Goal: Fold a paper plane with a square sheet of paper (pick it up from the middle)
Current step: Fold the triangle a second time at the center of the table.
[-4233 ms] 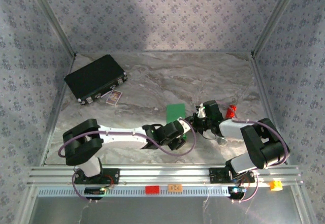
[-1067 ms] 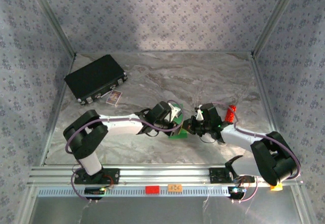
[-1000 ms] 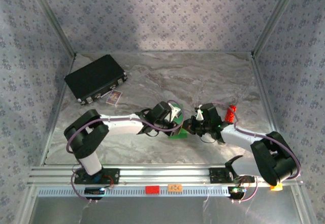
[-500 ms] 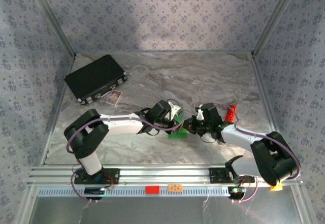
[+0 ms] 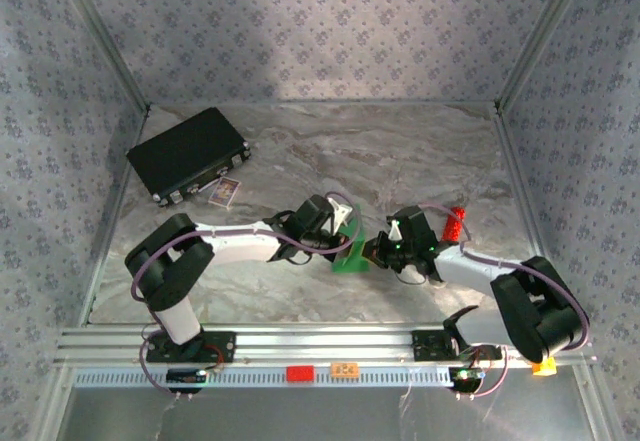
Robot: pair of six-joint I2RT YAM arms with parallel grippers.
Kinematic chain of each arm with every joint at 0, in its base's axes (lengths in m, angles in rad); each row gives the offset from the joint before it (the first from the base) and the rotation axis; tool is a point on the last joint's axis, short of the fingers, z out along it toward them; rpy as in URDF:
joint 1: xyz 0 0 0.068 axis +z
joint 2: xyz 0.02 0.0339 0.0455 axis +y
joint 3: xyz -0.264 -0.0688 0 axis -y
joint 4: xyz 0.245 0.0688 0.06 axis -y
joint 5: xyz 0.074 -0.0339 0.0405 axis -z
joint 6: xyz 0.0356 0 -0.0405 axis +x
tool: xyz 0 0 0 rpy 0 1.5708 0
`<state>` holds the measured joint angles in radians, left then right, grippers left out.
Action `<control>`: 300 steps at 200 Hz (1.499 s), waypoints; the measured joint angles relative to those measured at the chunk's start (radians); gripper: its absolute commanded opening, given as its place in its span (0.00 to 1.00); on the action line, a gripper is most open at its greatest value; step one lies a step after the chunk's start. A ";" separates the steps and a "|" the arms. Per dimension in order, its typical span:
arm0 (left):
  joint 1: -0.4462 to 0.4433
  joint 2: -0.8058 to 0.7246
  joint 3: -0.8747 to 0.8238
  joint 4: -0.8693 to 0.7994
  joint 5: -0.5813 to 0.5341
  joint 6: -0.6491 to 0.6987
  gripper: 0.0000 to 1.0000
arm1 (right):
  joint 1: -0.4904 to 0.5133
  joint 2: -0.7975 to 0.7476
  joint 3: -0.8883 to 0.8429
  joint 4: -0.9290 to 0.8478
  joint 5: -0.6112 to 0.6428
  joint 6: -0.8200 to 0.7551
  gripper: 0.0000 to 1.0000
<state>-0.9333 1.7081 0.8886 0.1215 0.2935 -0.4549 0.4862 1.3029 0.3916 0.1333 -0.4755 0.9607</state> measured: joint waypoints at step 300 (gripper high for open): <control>0.076 0.078 -0.076 0.090 -0.008 -0.079 0.00 | 0.032 0.101 0.104 -0.180 0.069 -0.072 0.02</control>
<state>-0.8574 1.7859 0.8127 0.2111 0.2852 -0.5339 0.5179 1.4040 0.4957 -0.0471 -0.4065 0.8886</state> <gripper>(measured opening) 0.042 0.066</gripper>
